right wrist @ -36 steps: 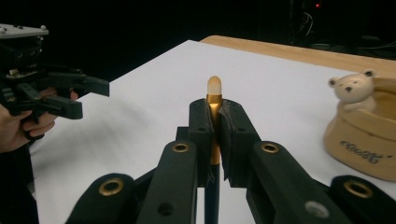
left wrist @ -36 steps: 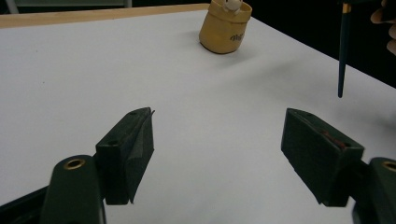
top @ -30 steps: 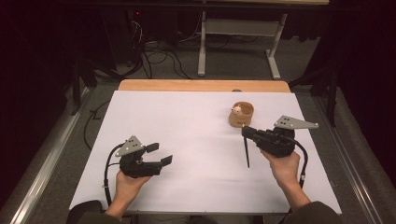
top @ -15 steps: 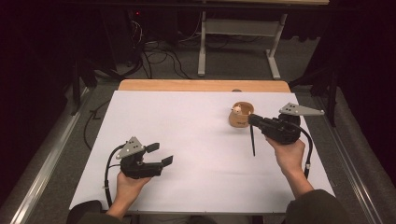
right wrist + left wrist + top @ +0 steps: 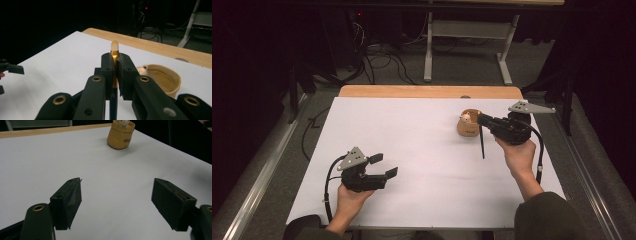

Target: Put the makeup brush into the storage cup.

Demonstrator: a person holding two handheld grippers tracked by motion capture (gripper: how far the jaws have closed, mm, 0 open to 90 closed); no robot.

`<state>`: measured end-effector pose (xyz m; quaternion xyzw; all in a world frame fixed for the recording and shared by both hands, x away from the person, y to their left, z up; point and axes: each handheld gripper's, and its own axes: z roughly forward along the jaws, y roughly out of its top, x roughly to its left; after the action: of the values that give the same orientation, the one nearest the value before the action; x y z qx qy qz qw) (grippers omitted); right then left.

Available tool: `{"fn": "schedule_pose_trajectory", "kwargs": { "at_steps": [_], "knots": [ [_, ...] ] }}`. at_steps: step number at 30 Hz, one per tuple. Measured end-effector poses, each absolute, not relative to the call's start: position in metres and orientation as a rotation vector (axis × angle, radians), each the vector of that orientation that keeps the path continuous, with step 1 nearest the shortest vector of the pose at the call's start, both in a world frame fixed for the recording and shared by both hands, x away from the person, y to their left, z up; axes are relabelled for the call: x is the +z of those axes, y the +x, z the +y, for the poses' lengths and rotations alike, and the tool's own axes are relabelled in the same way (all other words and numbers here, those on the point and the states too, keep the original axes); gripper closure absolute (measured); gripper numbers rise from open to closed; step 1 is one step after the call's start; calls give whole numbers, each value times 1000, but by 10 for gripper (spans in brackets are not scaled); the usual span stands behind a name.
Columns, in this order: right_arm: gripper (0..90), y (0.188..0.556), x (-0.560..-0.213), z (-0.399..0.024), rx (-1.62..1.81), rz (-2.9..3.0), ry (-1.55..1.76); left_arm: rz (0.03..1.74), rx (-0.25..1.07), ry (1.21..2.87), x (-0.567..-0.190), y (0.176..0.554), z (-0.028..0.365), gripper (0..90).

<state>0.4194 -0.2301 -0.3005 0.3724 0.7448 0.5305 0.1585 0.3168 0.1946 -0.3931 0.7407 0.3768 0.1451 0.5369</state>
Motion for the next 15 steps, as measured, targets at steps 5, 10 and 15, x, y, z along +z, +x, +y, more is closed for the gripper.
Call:
{"fn": "schedule_pose_trajectory", "kwargs": {
  "at_steps": [5, 10, 15],
  "knots": [
    [859, 428, -297, -228, 1505, 2119, 1071, 896, 345, 1768, -393, 317, 195, 247],
    [859, 437, -294, -225, 1478, 2123, 1074, 896, 344, 1768, -393, 317, 195, 247],
    [859, 447, -291, -223, 1458, 2116, 1084, 894, 342, 1768, -393, 317, 195, 247]
  ]
}}
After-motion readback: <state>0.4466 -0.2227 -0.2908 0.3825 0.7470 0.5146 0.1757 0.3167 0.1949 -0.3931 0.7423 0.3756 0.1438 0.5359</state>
